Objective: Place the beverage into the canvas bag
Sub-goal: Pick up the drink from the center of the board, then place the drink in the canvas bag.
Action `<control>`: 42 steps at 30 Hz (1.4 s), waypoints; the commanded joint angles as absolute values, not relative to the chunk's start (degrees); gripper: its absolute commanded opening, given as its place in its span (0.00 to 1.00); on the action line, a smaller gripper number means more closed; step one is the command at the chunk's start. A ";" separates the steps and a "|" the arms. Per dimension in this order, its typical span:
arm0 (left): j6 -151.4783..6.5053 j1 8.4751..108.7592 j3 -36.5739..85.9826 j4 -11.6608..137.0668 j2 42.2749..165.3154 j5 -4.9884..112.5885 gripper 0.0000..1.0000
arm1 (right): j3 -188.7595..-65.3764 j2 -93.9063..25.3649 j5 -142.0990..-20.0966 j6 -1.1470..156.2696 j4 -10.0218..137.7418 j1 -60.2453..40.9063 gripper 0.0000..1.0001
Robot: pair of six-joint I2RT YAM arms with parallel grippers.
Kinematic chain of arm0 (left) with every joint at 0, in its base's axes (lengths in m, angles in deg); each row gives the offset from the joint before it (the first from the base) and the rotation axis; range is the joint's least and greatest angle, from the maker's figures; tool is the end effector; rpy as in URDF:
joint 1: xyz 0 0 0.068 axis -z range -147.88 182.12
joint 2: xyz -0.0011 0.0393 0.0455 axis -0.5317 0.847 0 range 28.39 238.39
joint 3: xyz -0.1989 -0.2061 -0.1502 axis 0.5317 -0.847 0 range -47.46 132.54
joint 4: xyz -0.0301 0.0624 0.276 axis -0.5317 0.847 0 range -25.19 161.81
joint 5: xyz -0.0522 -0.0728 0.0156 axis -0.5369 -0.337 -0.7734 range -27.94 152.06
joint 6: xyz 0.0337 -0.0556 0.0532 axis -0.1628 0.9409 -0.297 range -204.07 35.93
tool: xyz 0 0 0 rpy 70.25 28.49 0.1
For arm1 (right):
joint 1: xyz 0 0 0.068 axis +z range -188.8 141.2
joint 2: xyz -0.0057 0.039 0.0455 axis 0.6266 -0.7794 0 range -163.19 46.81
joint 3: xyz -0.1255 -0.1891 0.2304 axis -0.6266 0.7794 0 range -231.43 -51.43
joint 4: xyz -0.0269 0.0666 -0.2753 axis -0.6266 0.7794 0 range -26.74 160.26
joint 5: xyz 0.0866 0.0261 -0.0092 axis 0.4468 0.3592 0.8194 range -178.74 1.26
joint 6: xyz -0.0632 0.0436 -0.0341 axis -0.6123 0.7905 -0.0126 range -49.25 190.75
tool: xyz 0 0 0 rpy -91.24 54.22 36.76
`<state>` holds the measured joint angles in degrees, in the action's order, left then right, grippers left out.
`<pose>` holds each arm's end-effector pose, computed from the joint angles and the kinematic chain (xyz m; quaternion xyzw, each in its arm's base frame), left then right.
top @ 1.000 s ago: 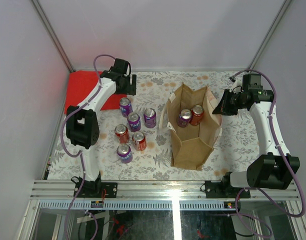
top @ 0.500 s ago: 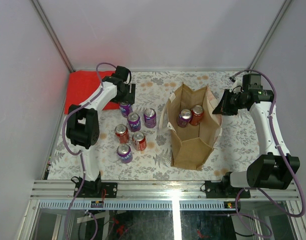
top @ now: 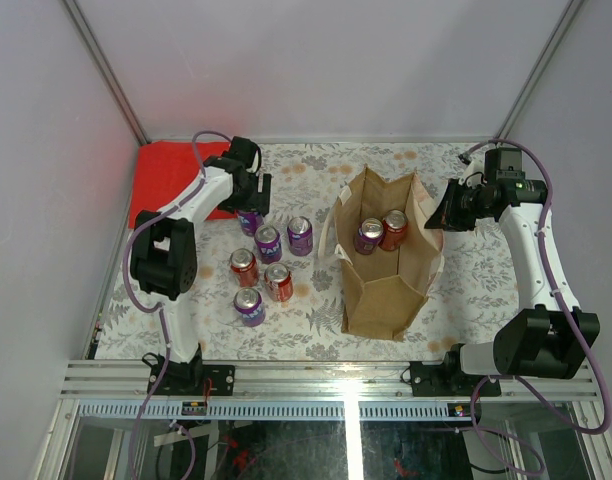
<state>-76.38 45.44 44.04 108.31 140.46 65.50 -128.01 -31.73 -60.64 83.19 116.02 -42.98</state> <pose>0.4649 -0.1055 0.2352 0.0412 0.9732 -0.0121 0.2258 0.3105 0.0122 0.3606 0.0609 0.9254 0.2520 0.2766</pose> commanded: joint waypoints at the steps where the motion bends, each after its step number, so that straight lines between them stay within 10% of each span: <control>1: -76.77 44.82 42.89 109.24 138.40 64.82 0.84 | -126.64 -31.86 -60.35 83.14 117.45 -42.93 0.00; 8: -76.61 44.84 42.80 109.31 138.36 65.10 0.71 | -125.93 -31.27 -60.40 83.58 117.10 -42.93 0.00; 13: -76.52 44.86 44.82 109.87 138.13 65.51 0.01 | -125.10 -30.75 -60.44 83.79 116.89 -42.93 0.00; 30: -78.27 60.54 81.17 94.81 134.88 44.45 0.00 | -124.30 -30.64 -60.09 83.91 116.41 -42.92 0.00; 42: -90.72 75.34 74.10 99.93 133.61 33.70 0.00 | -124.25 -28.01 -62.21 84.31 117.56 -42.93 0.00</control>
